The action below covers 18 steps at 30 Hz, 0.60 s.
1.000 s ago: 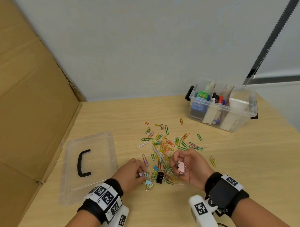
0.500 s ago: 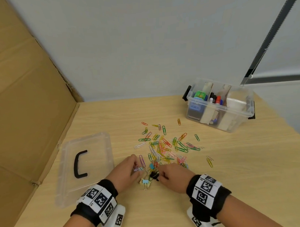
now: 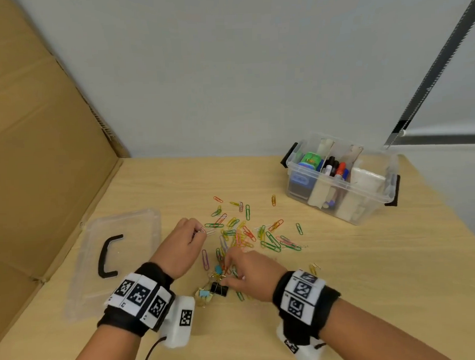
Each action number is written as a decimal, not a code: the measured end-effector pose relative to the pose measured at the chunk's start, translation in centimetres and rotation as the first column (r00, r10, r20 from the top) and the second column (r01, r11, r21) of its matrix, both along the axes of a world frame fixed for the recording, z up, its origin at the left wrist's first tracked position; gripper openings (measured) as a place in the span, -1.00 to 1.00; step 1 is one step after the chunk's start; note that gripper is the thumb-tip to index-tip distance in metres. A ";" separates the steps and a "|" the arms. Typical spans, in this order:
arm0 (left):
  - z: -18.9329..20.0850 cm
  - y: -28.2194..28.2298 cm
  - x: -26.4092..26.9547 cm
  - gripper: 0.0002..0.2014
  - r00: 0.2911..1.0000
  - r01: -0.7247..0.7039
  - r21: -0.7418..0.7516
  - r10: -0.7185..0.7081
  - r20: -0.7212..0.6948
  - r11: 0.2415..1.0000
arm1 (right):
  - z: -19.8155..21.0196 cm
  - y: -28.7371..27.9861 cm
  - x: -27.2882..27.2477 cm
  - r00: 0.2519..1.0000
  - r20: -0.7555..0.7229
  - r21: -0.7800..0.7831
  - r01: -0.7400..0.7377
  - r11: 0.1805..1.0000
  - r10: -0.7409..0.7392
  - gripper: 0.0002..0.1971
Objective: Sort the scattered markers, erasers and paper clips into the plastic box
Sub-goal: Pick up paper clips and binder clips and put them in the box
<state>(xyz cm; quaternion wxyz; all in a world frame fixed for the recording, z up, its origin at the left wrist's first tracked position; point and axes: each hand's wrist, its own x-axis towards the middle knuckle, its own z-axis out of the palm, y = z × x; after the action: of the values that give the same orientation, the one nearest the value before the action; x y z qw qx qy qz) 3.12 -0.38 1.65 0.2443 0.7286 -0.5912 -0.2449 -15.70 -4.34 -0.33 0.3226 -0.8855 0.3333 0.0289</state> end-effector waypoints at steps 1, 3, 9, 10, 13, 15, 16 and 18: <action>-0.2 0.3 0.0 -0.82 1.000 -0.018 0.030 0.017 0.007 0.999 | -0.7 0.1 0.9 1.000 -0.023 -0.021 -0.021 1.000 0.020 -0.69; -0.9 1.1 0.2 -0.80 0.999 -0.036 0.092 0.037 -0.009 0.995 | -2.0 0.2 2.0 0.996 -0.069 -0.057 -0.062 0.996 0.058 -0.74; -2.4 3.0 0.7 -0.78 0.996 -0.041 0.214 0.057 -0.069 0.976 | -1.1 -1.0 0.6 0.990 0.136 0.128 0.030 0.991 -0.047 -0.82; -2.5 2.9 0.4 -0.79 0.997 -0.026 0.223 0.040 -0.058 0.974 | -0.7 -1.5 0.0 0.981 0.172 0.148 0.067 0.987 -0.092 -0.82; -3.0 2.1 -0.6 -0.83 0.999 0.029 0.228 -0.033 0.014 0.973 | 0.3 -2.4 -1.8 0.950 0.241 0.194 0.154 0.969 -0.199 -0.78; -3.5 1.2 -1.2 -0.82 0.992 0.074 0.250 -0.097 0.080 0.966 | 0.5 -2.8 -2.9 0.925 0.266 0.210 0.219 0.953 -0.271 -0.74; -3.8 0.7 -1.5 -0.80 0.984 0.094 0.272 -0.132 0.123 0.958 | 0.4 -3.0 -3.3 0.908 0.283 0.225 0.251 0.941 -0.310 -0.73; -4.3 0.0 -1.8 -0.78 0.961 0.123 0.316 -0.193 0.200 0.941 | 0.2 -3.2 -4.0 0.866 0.298 0.310 0.310 0.899 -0.401 -0.74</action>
<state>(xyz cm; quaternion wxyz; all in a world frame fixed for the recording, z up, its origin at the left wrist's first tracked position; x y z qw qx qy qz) 1.27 -0.41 -2.64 0.0407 0.7304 -0.6281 -0.2653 -19.72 -7.57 -0.17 0.4870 -0.7502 0.4216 -0.1497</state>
